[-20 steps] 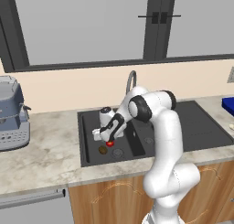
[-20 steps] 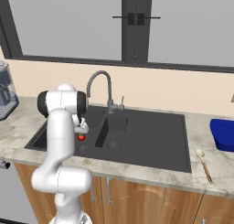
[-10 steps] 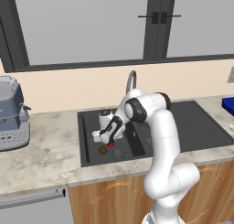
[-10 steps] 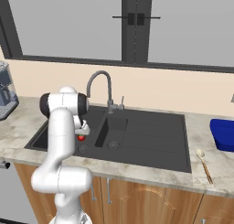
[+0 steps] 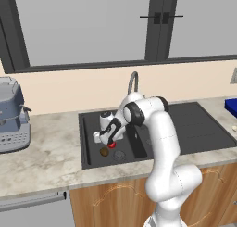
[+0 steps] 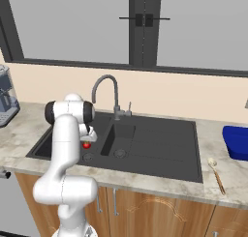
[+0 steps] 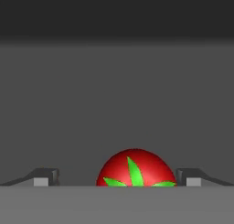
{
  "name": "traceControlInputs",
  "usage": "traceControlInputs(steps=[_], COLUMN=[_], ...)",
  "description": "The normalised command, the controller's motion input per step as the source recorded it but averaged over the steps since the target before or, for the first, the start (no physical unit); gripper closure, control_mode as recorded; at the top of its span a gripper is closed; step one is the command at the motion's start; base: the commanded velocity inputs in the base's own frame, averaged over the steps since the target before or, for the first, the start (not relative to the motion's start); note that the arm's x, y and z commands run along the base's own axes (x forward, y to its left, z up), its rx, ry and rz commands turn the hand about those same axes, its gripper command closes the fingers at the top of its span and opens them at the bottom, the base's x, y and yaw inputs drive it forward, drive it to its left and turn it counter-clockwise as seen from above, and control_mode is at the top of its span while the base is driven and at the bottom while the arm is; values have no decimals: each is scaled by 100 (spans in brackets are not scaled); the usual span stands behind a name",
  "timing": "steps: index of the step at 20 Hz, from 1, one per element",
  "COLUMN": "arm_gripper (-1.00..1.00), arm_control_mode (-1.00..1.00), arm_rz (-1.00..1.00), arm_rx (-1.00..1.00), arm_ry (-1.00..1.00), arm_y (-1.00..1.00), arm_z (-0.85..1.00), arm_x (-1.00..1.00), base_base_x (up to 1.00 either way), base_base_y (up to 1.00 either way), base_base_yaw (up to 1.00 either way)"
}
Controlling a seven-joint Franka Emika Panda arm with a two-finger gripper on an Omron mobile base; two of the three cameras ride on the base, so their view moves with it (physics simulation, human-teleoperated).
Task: Pick up all produce items and place them in the sink. Turn on the sink faucet to wash them. Then turn the sink off and put them in the tray.
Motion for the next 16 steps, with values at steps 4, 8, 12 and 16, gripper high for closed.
traceControlInputs(steps=[4, 8, 12, 16], arm_gripper=[-100, -100, -100, -100], arm_control_mode=[-100, -100, -100, -100], arm_rz=[0, 0, 0, 0], arm_rx=[0, 0, 0, 0], arm_ry=[0, 0, 0, 0], arm_y=[-4, -23, -24, -8], arm_z=[-33, -32, -32, -21], arm_x=[0, -42, -52, -11], base_base_x=[0, 0, 0, 0], base_base_y=[0, 0, 0, 0], base_base_yaw=[0, 0, 0, 0])
